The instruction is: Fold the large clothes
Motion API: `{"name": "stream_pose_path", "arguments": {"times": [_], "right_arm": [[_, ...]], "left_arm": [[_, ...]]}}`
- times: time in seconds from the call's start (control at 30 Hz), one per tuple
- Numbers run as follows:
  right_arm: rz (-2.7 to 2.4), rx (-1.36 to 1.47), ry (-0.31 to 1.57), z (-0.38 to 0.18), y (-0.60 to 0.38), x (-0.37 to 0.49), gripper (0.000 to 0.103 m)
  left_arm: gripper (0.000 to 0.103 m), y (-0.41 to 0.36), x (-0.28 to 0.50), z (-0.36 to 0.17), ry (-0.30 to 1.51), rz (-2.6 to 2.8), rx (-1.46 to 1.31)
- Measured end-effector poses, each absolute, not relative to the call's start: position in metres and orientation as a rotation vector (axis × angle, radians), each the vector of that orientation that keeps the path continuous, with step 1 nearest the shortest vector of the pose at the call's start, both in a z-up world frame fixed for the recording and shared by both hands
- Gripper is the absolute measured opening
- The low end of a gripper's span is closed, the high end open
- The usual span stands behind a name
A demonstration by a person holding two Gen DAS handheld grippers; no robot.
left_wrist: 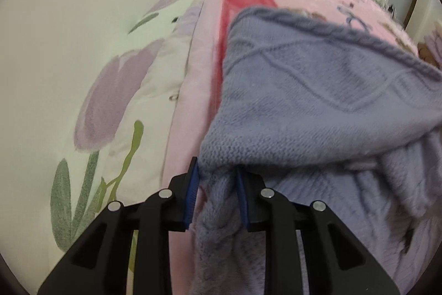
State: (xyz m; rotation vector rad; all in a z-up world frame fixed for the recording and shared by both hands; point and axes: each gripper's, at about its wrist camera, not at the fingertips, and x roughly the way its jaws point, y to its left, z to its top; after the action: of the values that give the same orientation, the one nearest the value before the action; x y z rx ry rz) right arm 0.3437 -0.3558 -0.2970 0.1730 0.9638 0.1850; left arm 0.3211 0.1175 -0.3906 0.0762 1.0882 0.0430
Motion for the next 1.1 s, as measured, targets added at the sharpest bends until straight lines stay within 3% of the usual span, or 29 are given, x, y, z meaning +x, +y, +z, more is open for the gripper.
{"name": "stream_pose_path", "arguments": {"times": [0.2, 0.33, 0.43, 0.47, 0.5, 0.7, 0.8, 0.93, 1.1], "right_arm": [[0.138, 0.19, 1.128, -0.361, -0.362, 0.351, 0.01], [0.125, 0.176, 1.139, -0.371, -0.357, 0.347, 0.013], [0.128, 0.243, 1.064, -0.348, -0.363, 0.339, 0.029], [0.121, 0.254, 1.023, -0.338, -0.365, 0.334, 0.042], [0.119, 0.252, 0.968, -0.325, -0.367, 0.326, 0.046], [0.28, 0.137, 0.826, -0.292, -0.341, 0.288, 0.048], [0.308, 0.015, 0.894, -0.309, -0.317, 0.284, 0.048], [0.276, -0.033, 1.024, -0.347, -0.305, 0.289, 0.048], [0.266, -0.026, 1.056, -0.367, -0.307, 0.293, 0.049]], "left_arm": [[0.025, 0.116, 0.326, -0.4, 1.11, 0.064, 0.08], [0.03, 0.11, 0.324, -0.394, 1.086, 0.052, 0.104], [0.061, 0.112, 0.31, -0.377, 1.019, 0.06, 0.081], [0.063, 0.113, 0.302, -0.369, 0.984, 0.071, 0.071], [0.063, 0.114, 0.297, -0.364, 0.968, 0.076, 0.06], [0.064, 0.078, 0.28, -0.331, 0.88, -0.028, 0.088], [0.069, 0.046, 0.3, -0.332, 0.895, -0.126, 0.14], [0.069, 0.017, 0.327, -0.357, 0.982, -0.174, 0.178], [0.07, 0.012, 0.341, -0.39, 1.06, -0.166, 0.187]]}}
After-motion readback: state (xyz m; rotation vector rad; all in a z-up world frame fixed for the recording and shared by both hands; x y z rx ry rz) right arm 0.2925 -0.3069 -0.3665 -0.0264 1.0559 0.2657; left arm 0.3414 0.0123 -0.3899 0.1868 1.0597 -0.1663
